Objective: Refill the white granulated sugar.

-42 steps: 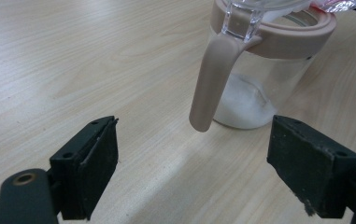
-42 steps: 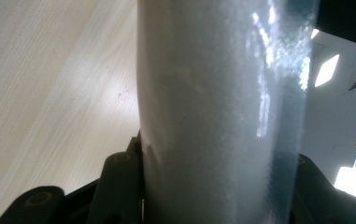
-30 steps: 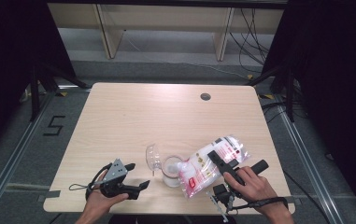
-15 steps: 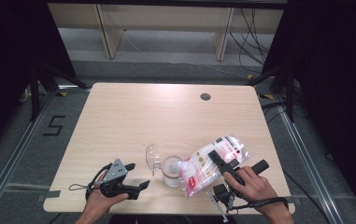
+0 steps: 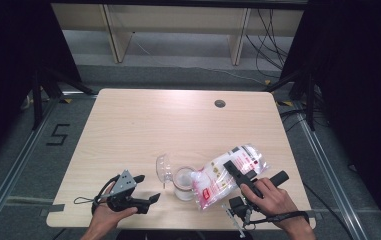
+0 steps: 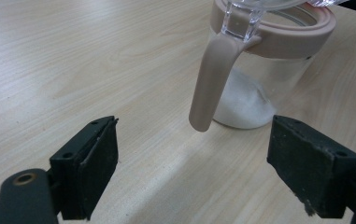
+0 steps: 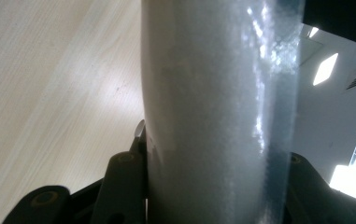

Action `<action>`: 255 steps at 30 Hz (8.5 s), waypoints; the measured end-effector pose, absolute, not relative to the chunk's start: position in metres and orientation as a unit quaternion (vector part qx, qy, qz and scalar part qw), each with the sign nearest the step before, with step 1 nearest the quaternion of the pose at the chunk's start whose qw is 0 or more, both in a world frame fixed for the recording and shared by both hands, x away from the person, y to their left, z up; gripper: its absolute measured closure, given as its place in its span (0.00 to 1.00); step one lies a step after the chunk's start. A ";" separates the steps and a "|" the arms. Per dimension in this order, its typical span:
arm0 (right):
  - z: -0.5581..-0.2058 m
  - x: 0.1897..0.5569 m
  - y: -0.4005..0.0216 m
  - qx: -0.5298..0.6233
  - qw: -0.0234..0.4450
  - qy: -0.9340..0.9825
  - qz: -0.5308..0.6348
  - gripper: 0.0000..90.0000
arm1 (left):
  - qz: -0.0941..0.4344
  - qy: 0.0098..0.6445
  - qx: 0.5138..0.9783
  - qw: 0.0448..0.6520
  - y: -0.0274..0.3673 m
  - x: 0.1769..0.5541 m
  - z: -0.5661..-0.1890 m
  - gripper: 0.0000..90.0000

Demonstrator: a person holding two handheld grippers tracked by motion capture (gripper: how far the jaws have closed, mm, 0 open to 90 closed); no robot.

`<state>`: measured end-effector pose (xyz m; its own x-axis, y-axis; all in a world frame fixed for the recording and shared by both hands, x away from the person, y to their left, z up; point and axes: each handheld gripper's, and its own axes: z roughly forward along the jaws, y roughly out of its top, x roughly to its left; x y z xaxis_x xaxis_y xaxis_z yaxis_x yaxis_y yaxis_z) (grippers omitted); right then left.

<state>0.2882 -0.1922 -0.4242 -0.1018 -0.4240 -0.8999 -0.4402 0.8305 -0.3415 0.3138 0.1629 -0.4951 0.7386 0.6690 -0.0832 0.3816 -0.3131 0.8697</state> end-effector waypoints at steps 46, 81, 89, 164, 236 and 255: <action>-0.422 0.288 -0.193 -0.296 0.602 0.742 0.009 0.72 | 0.148 0.330 0.797 0.484 0.163 0.314 -0.495 0.18; -0.423 0.285 -0.189 -0.307 0.602 0.737 0.015 0.75 | 0.146 0.329 0.797 0.485 0.163 0.314 -0.496 0.18; -0.423 0.285 -0.188 -0.313 0.600 0.736 0.014 0.76 | 0.148 0.331 0.796 0.484 0.163 0.314 -0.495 0.18; -0.419 0.281 -0.191 -0.308 0.599 0.739 0.013 0.78 | 0.145 0.330 0.796 0.486 0.163 0.314 -0.496 0.18; -0.416 0.279 -0.190 -0.322 0.593 0.738 -0.004 0.79 | 0.147 0.330 0.795 0.487 0.163 0.314 -0.495 0.18; -0.415 0.276 -0.188 -0.327 0.595 0.734 -0.008 0.79 | 0.145 0.331 0.796 0.486 0.163 0.314 -0.496 0.18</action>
<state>0.2763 -0.1878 -0.4148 -0.0777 -0.4894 -0.8686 -0.4710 0.7859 -0.4007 0.3140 0.1627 -0.4957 0.7389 0.6676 -0.0913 0.3856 -0.3078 0.8698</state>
